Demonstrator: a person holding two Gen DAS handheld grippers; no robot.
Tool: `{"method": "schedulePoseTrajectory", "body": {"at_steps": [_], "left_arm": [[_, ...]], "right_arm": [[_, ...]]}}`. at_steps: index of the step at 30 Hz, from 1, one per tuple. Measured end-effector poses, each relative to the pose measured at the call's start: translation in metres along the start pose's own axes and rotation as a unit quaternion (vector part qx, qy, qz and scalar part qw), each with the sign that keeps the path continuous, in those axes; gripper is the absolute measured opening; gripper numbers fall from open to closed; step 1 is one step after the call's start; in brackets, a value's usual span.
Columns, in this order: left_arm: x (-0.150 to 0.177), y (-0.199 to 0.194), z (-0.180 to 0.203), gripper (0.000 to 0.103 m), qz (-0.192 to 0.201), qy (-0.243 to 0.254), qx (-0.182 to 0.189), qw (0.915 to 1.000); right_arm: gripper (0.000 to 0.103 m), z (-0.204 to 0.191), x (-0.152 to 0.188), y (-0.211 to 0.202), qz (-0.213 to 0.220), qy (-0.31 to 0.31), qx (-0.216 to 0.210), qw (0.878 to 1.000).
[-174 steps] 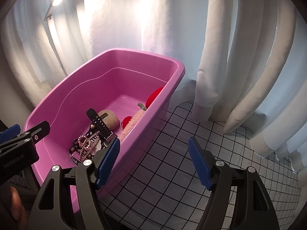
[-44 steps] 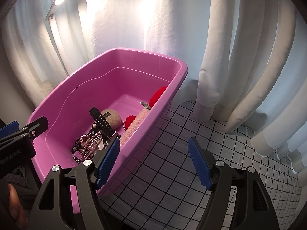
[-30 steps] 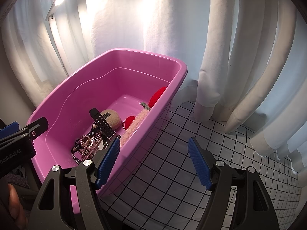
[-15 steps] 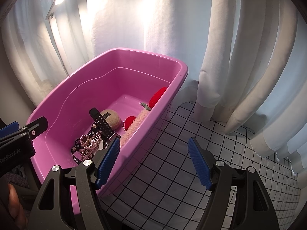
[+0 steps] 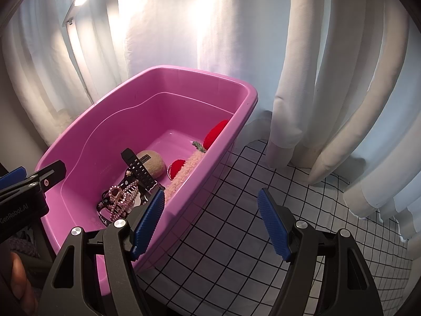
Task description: Organize jewelry
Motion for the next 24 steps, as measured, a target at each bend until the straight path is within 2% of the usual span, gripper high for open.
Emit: {"method": "schedulePoseTrajectory", "body": {"at_steps": [11,15,18,24], "left_arm": [[-0.0004,0.0000,-0.0005,0.097,0.000,-0.001,-0.002,1.0000],[-0.0011,-0.0048,0.0015,0.097,0.023,0.003,-0.012,0.9997],[-0.0027,-0.0052,0.0044,0.097,0.026,0.009,-0.013,0.9995],[-0.0020,-0.0014,0.0065,0.097,0.007,0.003,-0.006,1.0000]], "right_arm": [[0.070,0.0007,-0.0010,0.0033,-0.001,0.001,-0.001,1.000],[0.070,0.0011,-0.0010,0.0045,-0.001,0.001,-0.001,1.000],[0.070,0.0022,-0.0006,0.0064,-0.001,0.002,-0.002,1.000],[0.070,0.0028,0.0000,0.0075,-0.001,0.002,-0.002,1.000]]}}
Point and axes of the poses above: each gripper's, at about its wrist camera, not at the fingertips, and y roughly the way its jaws point, z to its right, x to its underside, the point moved 8 cm from there along y, roughly the way its jaws point, and after that the axes turned 9 degrees about -x, right-handed, at the moved point
